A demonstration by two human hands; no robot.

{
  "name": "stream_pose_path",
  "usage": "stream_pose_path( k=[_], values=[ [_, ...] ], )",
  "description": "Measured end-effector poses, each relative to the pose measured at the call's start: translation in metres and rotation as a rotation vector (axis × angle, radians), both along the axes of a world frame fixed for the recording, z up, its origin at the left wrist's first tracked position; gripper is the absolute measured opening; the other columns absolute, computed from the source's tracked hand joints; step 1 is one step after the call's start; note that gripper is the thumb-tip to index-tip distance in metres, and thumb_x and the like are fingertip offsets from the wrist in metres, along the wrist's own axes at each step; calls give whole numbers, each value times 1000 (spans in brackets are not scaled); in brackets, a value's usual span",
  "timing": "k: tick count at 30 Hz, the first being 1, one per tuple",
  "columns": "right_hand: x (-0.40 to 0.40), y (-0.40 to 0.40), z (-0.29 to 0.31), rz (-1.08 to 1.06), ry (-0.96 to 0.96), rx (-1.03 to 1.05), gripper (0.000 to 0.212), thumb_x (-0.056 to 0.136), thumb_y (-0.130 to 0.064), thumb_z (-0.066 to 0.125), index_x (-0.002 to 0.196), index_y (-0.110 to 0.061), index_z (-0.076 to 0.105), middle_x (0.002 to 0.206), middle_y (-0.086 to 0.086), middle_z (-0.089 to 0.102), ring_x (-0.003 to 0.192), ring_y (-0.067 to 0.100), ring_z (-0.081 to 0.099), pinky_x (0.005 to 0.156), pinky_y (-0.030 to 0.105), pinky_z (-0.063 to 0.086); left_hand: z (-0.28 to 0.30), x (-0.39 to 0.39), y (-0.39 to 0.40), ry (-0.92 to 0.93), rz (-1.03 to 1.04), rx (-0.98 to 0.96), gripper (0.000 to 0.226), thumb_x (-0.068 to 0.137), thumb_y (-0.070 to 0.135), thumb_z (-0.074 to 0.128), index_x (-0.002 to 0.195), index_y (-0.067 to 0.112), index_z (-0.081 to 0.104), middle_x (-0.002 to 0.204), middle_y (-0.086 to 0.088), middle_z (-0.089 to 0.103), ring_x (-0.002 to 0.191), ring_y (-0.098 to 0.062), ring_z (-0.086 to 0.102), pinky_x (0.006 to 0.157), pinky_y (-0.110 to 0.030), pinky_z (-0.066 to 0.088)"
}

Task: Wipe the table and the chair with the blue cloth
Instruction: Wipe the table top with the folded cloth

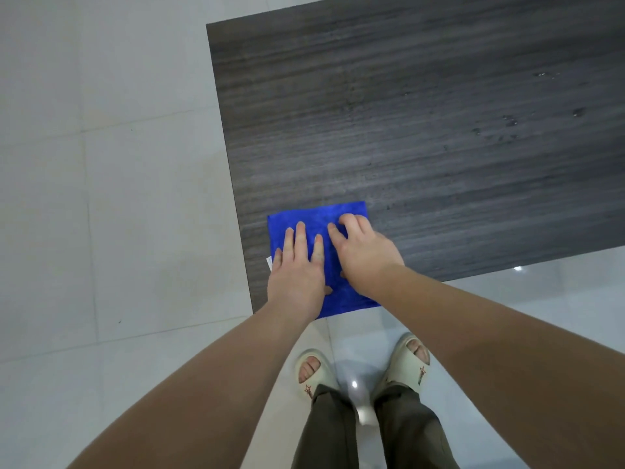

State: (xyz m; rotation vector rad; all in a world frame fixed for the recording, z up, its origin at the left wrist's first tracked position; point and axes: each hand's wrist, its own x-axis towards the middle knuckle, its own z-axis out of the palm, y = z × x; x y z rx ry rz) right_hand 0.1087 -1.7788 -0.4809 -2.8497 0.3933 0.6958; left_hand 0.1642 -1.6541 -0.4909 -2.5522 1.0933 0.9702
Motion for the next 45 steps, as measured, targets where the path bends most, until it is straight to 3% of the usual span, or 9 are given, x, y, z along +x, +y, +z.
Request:
stream_pose_path(
  k=[16, 25, 28, 39, 45],
  values=[
    [-53, -12, 2, -18, 6, 41, 88, 85, -29, 69, 153, -12, 16, 152, 9, 18, 142, 22, 20, 107, 29, 35, -4, -63, -26, -22, 104, 2, 93, 95, 62, 45, 156, 15, -7, 160, -16, -24, 149, -33, -18, 122, -46, 7],
    [-77, -58, 6, -21, 40, 25, 86, 87, -26, 67, 154, -16, 14, 152, 6, 15, 141, 19, 18, 100, 27, 39, 0, -92, -73, 33, 140, -11, 82, 101, 56, 36, 156, 15, -8, 159, -16, -26, 148, -34, -20, 122, -48, 7],
    [-74, -64, 5, -45, 45, 40, 85, 87, -24, 67, 154, -17, 15, 150, 5, 16, 139, 19, 20, 96, 28, 44, 0, -90, -82, 39, 144, 12, 79, 102, 51, 37, 156, 14, -8, 159, -17, -26, 148, -34, -21, 122, -48, 8],
    [-43, -75, 8, -66, 1, 26, 70, 92, -19, 60, 150, -11, 22, 149, 10, 20, 137, 22, 25, 97, 27, 40, 0, -59, -102, 25, 97, 82, 84, 100, 36, 46, 155, 12, -13, 158, -20, -27, 147, -37, -21, 121, -50, 9],
    [-17, -91, 6, -78, 22, 25, 79, 86, -22, 69, 150, -12, 24, 146, 9, 22, 134, 23, 27, 93, 27, 40, 2, -24, -117, 85, 89, 100, 94, 98, 48, 52, 155, 16, -15, 157, -16, -30, 147, -34, -23, 122, -47, 8]
  ],
)
